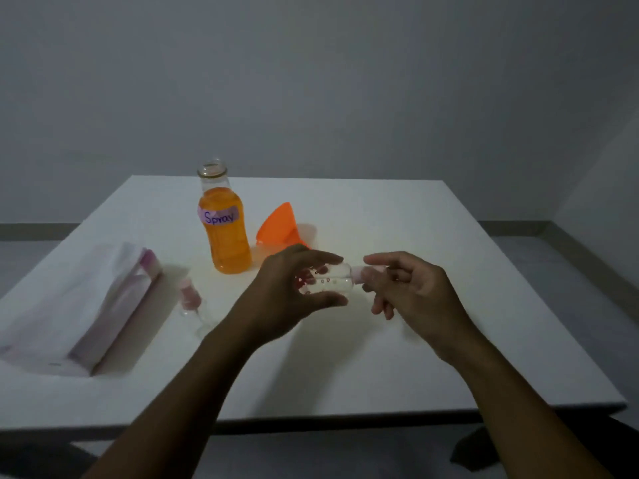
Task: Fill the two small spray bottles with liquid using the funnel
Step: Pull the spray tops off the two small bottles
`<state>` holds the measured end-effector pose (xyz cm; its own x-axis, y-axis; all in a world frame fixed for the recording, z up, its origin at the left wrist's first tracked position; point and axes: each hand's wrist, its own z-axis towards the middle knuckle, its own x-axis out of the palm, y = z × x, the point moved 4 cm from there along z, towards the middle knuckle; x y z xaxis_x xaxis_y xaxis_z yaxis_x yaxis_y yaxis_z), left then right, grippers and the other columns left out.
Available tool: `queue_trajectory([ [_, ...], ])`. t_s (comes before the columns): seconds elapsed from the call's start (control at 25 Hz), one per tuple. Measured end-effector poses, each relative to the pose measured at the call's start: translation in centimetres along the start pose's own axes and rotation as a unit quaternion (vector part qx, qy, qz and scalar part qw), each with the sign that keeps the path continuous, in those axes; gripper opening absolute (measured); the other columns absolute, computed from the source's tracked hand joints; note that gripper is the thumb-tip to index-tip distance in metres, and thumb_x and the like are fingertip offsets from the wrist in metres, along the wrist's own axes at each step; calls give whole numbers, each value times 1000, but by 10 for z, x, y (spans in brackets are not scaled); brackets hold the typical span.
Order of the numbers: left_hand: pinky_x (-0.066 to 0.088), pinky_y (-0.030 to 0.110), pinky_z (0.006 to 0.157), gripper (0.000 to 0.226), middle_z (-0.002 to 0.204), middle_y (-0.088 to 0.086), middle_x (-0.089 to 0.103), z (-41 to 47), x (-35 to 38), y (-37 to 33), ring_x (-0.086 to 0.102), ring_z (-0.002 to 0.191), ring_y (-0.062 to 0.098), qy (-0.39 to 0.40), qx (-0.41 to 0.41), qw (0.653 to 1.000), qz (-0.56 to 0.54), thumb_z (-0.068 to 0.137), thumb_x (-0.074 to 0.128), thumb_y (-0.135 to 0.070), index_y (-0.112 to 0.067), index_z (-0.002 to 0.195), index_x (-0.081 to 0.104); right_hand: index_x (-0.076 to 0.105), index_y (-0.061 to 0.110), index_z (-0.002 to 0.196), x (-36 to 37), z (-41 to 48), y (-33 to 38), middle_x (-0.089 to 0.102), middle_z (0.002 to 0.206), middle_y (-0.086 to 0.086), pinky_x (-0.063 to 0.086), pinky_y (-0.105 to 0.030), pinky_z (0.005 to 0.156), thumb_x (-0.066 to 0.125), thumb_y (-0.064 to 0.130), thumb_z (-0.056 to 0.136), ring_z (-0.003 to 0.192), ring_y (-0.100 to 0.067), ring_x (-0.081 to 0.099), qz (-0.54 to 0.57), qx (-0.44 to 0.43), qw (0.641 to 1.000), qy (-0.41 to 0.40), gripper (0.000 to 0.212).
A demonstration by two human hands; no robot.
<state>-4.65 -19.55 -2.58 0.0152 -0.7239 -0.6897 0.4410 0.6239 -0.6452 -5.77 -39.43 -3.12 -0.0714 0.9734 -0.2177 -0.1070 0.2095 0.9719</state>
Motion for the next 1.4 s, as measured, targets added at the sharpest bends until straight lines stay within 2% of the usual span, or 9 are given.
queue_trajectory([
  [0.32, 46, 16, 58, 45, 85, -13, 68, 8, 37, 13, 64, 76, 2, 42, -9, 998, -55, 79, 66, -57, -23, 109, 65, 73, 4, 100, -14, 16, -22, 76, 79, -13, 64, -41, 71, 71, 4, 90, 69, -28, 75, -68, -28, 995, 71, 10],
  [0.48, 49, 20, 58, 42, 80, -10, 68, 12, 41, 18, 65, 73, 7, 46, -18, 996, -79, 83, 61, -58, -24, 109, 65, 69, 16, 111, -16, 23, -30, 73, 105, 1, 61, -37, 90, 74, -1, 86, 98, -17, 72, -86, -56, 991, 87, 30],
  [0.64, 52, 24, 60, 38, 87, -14, 65, 14, 42, 10, 63, 78, 10, 41, -11, 994, -97, 80, 66, -55, -28, 105, 60, 54, 31, 138, -18, 23, -24, 65, 129, 9, 61, -32, 84, 75, 31, 83, 106, -17, 71, -42, -24, 994, 100, 59],
  [0.8, 54, 26, 63, 39, 93, -18, 63, 11, 41, 7, 62, 82, 9, 40, -4, 995, -88, 77, 68, -54, -31, 106, 58, 76, 18, 103, -15, 25, -26, 74, 77, -5, 52, -32, 56, 56, 48, 97, 59, -17, 67, -92, 8, 995, 26, 36],
  [0.96, 46, 13, 58, 41, 95, -17, 61, 9, 36, 11, 59, 81, 1, 38, -16, 996, -73, 76, 69, -50, -27, 108, 59, 68, 24, 122, -21, 19, -25, 73, 103, 1, 61, -28, 75, 74, 16, 90, 88, -14, 73, -51, -20, 994, 93, 34],
  [1.04, 44, 9, 57, 42, 96, -16, 61, 8, 35, 13, 57, 82, -3, 36, -26, 997, -69, 76, 70, -48, -26, 110, 58, 59, 33, 132, -21, 17, -26, 68, 119, 6, 63, -33, 81, 79, 32, 84, 99, -14, 73, -39, 20, 994, 104, 52],
  [1.16, 45, 9, 57, 42, 97, -16, 60, 7, 36, 12, 58, 83, -4, 42, -27, 996, -72, 76, 70, -48, -26, 110, 58, 71, 26, 113, -20, 21, -34, 77, 96, 1, 64, -44, 69, 59, 60, 88, 72, -21, 75, -63, 74, 995, 36, 43],
  [1.28, 45, 9, 58, 42, 96, -19, 58, 5, 39, 11, 56, 83, -5, 49, -23, 996, -67, 76, 71, -47, -26, 110, 58, 78, 18, 95, -19, 22, -35, 77, 80, -8, 54, -41, 59, 60, 42, 97, 59, -27, 66, -64, 67, 995, 30, 30],
  [1.4, 44, 10, 60, 42, 94, -21, 58, 5, 41, 14, 54, 85, -5, 52, -24, 997, -57, 75, 69, -50, -28, 109, 59, 72, 17, 113, -24, 21, -32, 77, 92, -7, 61, -35, 72, 73, 12, 90, 79, -23, 73, -23, 23, 997, 72, 23],
])
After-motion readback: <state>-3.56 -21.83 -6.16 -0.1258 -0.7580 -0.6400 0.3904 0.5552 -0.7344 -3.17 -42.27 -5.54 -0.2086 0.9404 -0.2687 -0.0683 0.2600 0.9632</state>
